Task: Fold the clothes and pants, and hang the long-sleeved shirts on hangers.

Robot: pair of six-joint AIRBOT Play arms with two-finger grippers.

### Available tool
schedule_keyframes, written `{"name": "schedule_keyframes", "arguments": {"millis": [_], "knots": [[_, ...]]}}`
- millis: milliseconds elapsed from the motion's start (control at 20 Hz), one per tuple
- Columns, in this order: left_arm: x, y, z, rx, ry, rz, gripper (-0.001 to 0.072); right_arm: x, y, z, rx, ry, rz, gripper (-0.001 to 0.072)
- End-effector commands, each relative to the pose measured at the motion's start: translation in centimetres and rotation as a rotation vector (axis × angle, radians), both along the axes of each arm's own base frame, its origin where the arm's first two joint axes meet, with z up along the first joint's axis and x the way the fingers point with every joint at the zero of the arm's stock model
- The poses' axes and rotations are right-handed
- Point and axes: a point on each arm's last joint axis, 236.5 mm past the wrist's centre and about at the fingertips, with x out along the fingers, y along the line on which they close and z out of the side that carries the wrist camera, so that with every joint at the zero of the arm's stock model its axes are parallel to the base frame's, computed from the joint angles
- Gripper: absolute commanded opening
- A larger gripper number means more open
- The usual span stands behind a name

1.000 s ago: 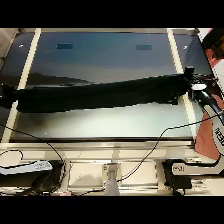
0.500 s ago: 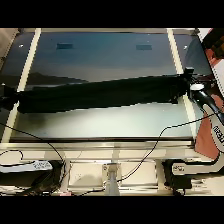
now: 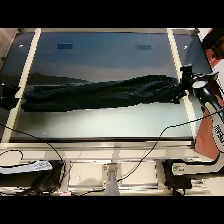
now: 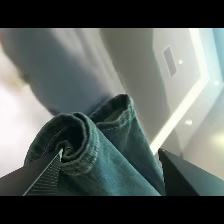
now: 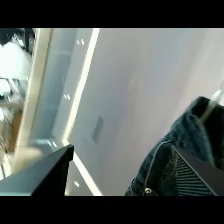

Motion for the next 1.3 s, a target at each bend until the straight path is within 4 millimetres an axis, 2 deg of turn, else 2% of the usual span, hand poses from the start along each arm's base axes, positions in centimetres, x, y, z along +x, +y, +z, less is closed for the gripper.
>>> {"name": "schedule_keyframes", "arguments": {"millis": [0, 50, 100, 200, 250, 350, 400, 450, 500, 700, 900, 1000, 1150, 1250], "knots": [[-0.8, -2.8, 1.1, 0.114, -0.005, -0.235, 0.0688, 0.4, 3.1, 1.2, -0.193, 0.058, 0.282, 0.0681], [-1.4, -4.0, 1.1, 0.133, 0.001, -0.32, 0.0679, 0.5, 3.7, 1.6, -0.219, 0.063, 0.334, 0.0681], [-2.1, -5.0, 0.9, 0.13, 0.019, -0.379, 0.0615, 0.5, 4.2, 1.8, -0.23, 0.067, 0.369, 0.0681], [-3.6, -7.1, 0.2, 0.105, 0.063, -0.492, 0.0333, 0.3, 4.9, 1.9, -0.226, 0.076, 0.403, 0.068], [-4.7, -7.7, -0.4, 0.097, 0.099, -0.541, 0.0231, 0.1, 5.1, 1.7, -0.22, 0.082, 0.414, 0.0681], [-6.4, -7.4, -1.8, 0.123, 0.185, -0.58, 0.0249, -0.3, 5.8, 1.4, -0.203, 0.098, 0.44, 0.068], [-7.2, -6.6, -2.4, 0.139, 0.233, -0.57, 0.0375, -0.5, 6.1, 1.4, -0.196, 0.104, 0.453, 0.068], [-7.8, -5.7, -3.0, 0.144, 0.273, -0.54, 0.0623, -0.7, 6.4, 1.4, -0.189, 0.109, 0.464, 0.068], [-8.2, -4.9, -3.2, 0.135, 0.297, -0.499, 0.07, -0.8, 6.6, 1.5, -0.182, 0.111, 0.471, 0.068], [-9.3, -2.7, -4.1, 0.049, 0.327, -0.354, 0.0702, -1.2, 7.2, 1.7, -0.164, 0.114, 0.489, 0.068], [-10.5, -1.4, -6.7, -0.074, 0.362, -0.255, 0.0705, -1.5, 7.6, 1.6, -0.133, 0.125, 0.494, 0.068], [-9.4, -1.6, -7.1, -0.133, 0.319, -0.223, 0.0708, -1.5, 7.6, 1.6, -0.133, 0.124, 0.494, 0.068], [-6.4, -1.7, -7.0, -0.222, 0.199, -0.149, 0.0708, -1.5, 7.6, 1.6, -0.112, 0.126, 0.481, 0.068], [-5.8, -1.8, -7.4, -0.267, 0.176, -0.125, 0.0707, -1.5, 7.7, 1.5, -0.104, 0.129, 0.479, 0.0679]]}}
